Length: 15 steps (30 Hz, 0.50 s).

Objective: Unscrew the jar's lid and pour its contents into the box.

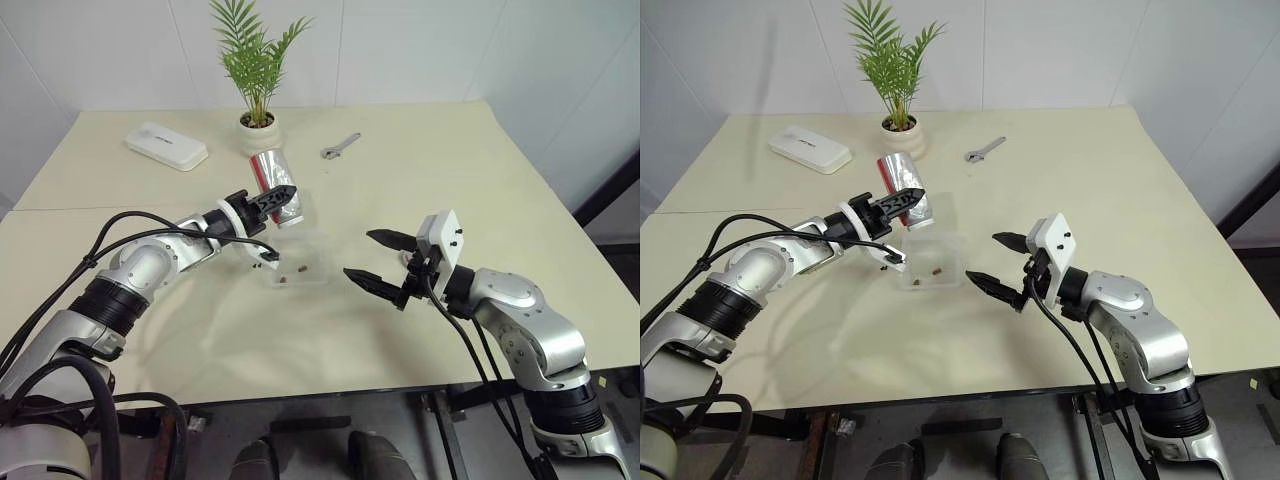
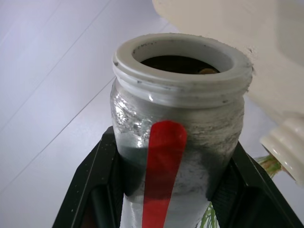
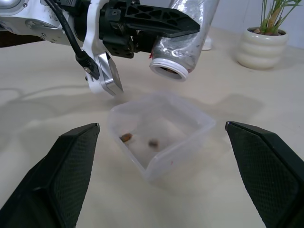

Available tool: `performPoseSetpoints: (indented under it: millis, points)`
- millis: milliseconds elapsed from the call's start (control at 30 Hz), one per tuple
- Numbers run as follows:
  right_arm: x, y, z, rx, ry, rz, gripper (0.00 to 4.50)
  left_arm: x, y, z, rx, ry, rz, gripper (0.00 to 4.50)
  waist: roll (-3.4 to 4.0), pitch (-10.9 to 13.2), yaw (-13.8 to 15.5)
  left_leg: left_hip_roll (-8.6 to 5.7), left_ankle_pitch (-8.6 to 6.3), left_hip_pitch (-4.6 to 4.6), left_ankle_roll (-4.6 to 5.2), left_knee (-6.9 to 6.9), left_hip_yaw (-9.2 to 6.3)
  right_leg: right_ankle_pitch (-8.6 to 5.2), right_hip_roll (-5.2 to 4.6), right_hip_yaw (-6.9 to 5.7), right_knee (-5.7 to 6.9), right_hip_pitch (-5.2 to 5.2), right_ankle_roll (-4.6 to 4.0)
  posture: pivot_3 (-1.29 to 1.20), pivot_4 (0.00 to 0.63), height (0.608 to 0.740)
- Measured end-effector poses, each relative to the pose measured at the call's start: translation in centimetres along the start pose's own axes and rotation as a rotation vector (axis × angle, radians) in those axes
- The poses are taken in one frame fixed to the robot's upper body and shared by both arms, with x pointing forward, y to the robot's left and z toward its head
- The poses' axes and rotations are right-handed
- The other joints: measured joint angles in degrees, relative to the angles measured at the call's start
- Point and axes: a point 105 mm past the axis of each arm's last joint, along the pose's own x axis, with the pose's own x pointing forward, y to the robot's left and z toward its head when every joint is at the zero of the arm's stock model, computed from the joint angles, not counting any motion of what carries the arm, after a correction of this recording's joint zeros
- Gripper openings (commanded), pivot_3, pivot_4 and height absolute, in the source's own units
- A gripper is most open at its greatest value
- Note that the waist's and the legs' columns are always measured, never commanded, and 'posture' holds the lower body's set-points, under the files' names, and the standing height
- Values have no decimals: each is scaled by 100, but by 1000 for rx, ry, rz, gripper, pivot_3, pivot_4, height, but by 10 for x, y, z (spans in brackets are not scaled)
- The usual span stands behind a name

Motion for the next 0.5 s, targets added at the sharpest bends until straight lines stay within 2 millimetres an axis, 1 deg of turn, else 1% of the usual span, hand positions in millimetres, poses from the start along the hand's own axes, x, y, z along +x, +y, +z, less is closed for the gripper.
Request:
performPoseSetpoints:
  millis: [167,267,367,400,433,467,500]
  points:
    - [0,0,0,-1,-1,-3,4474,-2,5,-1,-60,12,16,1921,0,0,4,0,0,0,0,0,0,0,0,0,0,0,0,0,150,740]
    - [-1,0,-2,4,1,-4,4474,-7,5,-8,-219,46,7,1921,0,0,-9,1,0,1,0,0,1,0,0,2,5,-1,0,0,150,740]
    - [-1,1,-3,7,2,5,4474,-15,4,-24,-458,134,-4,1921,0,0,-16,1,1,3,0,6,3,0,0,3,12,0,0,0,150,740]
    - [-1,2,-3,6,3,12,4474,-20,0,-30,-572,179,-15,1921,0,0,-16,1,1,6,0,7,5,0,0,5,15,2,0,0,150,740]
    - [-2,2,-4,4,8,22,4474,-26,-10,-42,-801,297,-14,1921,5,-3,-15,1,1,17,1,11,12,0,-1,9,19,10,0,0,150,740]
    - [-3,1,-5,-1,11,32,4474,-37,-25,-56,-1078,437,-2,1921,4,-3,-19,2,1,20,1,17,11,0,0,8,24,14,1,0,150,740]
    - [-5,0,-6,-5,16,42,4474,-56,-48,-67,-1379,583,9,1921,0,-2,-40,4,1,21,2,25,10,0,3,8,34,13,0,0,150,740]
